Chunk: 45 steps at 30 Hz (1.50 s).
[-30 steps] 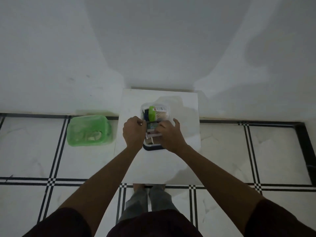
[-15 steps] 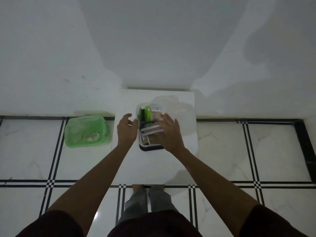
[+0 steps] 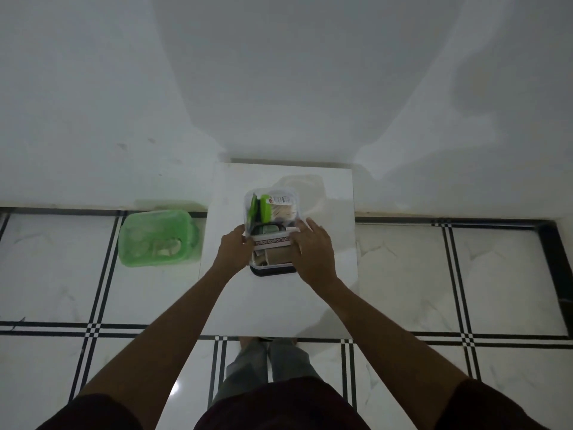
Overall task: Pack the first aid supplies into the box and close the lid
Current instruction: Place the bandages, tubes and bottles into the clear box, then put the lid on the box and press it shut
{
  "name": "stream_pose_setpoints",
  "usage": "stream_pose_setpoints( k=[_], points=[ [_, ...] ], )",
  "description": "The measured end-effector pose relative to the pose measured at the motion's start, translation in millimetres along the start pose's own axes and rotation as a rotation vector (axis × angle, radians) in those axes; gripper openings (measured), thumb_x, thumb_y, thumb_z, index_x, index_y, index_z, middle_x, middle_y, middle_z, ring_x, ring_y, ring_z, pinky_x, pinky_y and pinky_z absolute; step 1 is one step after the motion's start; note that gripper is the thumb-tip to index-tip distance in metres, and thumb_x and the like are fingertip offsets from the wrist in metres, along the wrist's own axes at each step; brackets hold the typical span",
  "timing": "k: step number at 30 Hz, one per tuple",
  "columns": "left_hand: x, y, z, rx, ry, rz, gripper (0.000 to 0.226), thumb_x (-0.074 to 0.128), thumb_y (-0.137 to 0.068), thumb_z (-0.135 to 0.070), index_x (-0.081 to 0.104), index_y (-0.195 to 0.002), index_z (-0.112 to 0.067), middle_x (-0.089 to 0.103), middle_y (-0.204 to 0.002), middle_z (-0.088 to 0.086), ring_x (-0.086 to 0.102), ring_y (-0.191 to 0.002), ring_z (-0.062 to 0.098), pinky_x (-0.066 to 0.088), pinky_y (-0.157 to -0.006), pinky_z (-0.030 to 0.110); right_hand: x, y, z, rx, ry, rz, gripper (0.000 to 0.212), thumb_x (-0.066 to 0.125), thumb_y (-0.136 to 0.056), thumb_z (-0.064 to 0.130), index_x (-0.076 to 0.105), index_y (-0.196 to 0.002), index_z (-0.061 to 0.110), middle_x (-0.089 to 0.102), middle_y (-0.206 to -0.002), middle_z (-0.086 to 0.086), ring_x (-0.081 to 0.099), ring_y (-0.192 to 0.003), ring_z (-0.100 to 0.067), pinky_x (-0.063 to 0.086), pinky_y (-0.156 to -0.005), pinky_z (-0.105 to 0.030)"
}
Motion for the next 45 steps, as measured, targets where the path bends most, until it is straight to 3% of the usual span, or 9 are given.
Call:
stream_pose_setpoints(
  k=[4,8,15,22,27,34,38,42,45],
  points=[
    [-8,3,2,-0.01,0.004,-0.018,0.027,0.04,-0.09,-0.005,0.056,-0.112,-0.002,0.067,-0.102,0.022,0.067,-0.086,0.037,0.06,-0.07,0.049,-13,10,-7,0.331,-0.344,-0.202,0.02,0.055,-0.091,0.005,0.063,-0.109,0.003,0.066,-0.115,-0.014,0.059,-0.11,-0.027,0.043,-0.092,-0.024],
    [-28,19,21,0.002,0.018,-0.085,0.021,0.043,-0.089,-0.003,0.057,-0.104,0.002,0.069,-0.091,0.023,0.068,-0.076,0.04,0.059,-0.064,0.054,21,17,-36,0.714,-0.405,0.196,0.036,0.064,-0.088,0.016,0.056,-0.118,-0.002,0.063,-0.114,-0.017,0.059,-0.108,-0.031,0.045,-0.088,-0.03],
    [-60,35,43,0.01,0.118,-0.133,0.028,0.044,-0.091,0.004,0.057,-0.115,0.003,0.066,-0.091,0.017,0.066,-0.069,0.034,0.058,-0.046,0.029,54,-5,-29,0.746,-0.206,0.363,0.06,0.077,-0.073,0.043,0.053,-0.113,0.005,0.047,-0.12,-0.016,0.044,-0.114,-0.033,0.041,-0.089,-0.038],
    [-50,37,48,0.042,0.133,-0.091,0.03,0.043,-0.091,0.005,0.059,-0.115,-0.003,0.067,-0.088,0.014,0.066,-0.061,0.012,0.056,-0.045,0.022,62,-6,-43,0.797,-0.254,0.383,0.014,0.058,-0.085,0.012,0.066,-0.092,0.003,0.061,-0.101,-0.018,0.057,-0.102,-0.033,0.046,-0.09,-0.037],
    [-45,36,47,0.028,0.148,-0.104,0.03,0.043,-0.091,0.004,0.059,-0.116,-0.001,0.068,-0.094,0.022,0.067,-0.074,0.031,0.056,-0.046,0.022,59,3,-42,0.885,-0.354,0.335,0.056,0.081,-0.069,0.039,0.06,-0.11,0.007,0.06,-0.115,-0.013,0.055,-0.11,-0.033,0.046,-0.097,-0.044],
    [-53,34,54,0.056,0.11,-0.098,0.034,0.043,-0.091,0.004,0.059,-0.118,-0.007,0.067,-0.086,0.014,0.066,-0.071,0.028,0.056,-0.046,0.023,65,3,-28,0.881,-0.329,0.413,0.048,0.071,-0.08,0.036,0.043,-0.046,0.015,0.047,-0.051,-0.001,0.053,-0.062,-0.023,0.04,-0.076,-0.037],
    [-50,32,59,0.042,0.084,-0.099,0.033,0.043,-0.09,0.003,0.06,-0.117,-0.007,0.067,-0.084,0.018,0.066,-0.076,0.035,0.059,-0.052,0.036,53,1,-39,0.805,-0.477,0.364,0.034,0.066,-0.086,0.025,0.051,-0.06,0.007,0.055,-0.067,-0.009,0.057,-0.074,-0.028,0.045,-0.071,-0.031],
    [-42,28,54,0.07,0.101,-0.102,0.025,0.045,-0.091,0.002,0.06,-0.111,0.0,0.067,-0.08,0.014,0.068,-0.07,0.034,0.057,-0.046,0.027,20,-2,-45,0.841,-0.715,0.201,0.017,0.068,-0.081,0.019,0.056,-0.078,0.007,0.059,-0.081,-0.012,0.06,-0.08,-0.027,0.056,-0.082,-0.053],
    [-31,20,42,0.121,0.071,-0.069,0.021,0.045,-0.092,-0.002,0.061,-0.105,-0.005,0.066,-0.075,0.014,0.067,-0.067,0.036,0.06,-0.053,0.043,-15,-18,-28,0.816,-0.833,0.232,0.035,0.069,-0.079,0.014,0.055,-0.111,0.011,0.061,-0.091,-0.002,0.061,-0.086,-0.02,0.057,-0.079,-0.042]
  ],
)
Point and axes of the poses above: each hand's wrist, its own y-axis away from the middle knuckle, its own x-axis out of the palm, z = x × y, the point moved 2 cm from there along -y, towards the middle knuckle
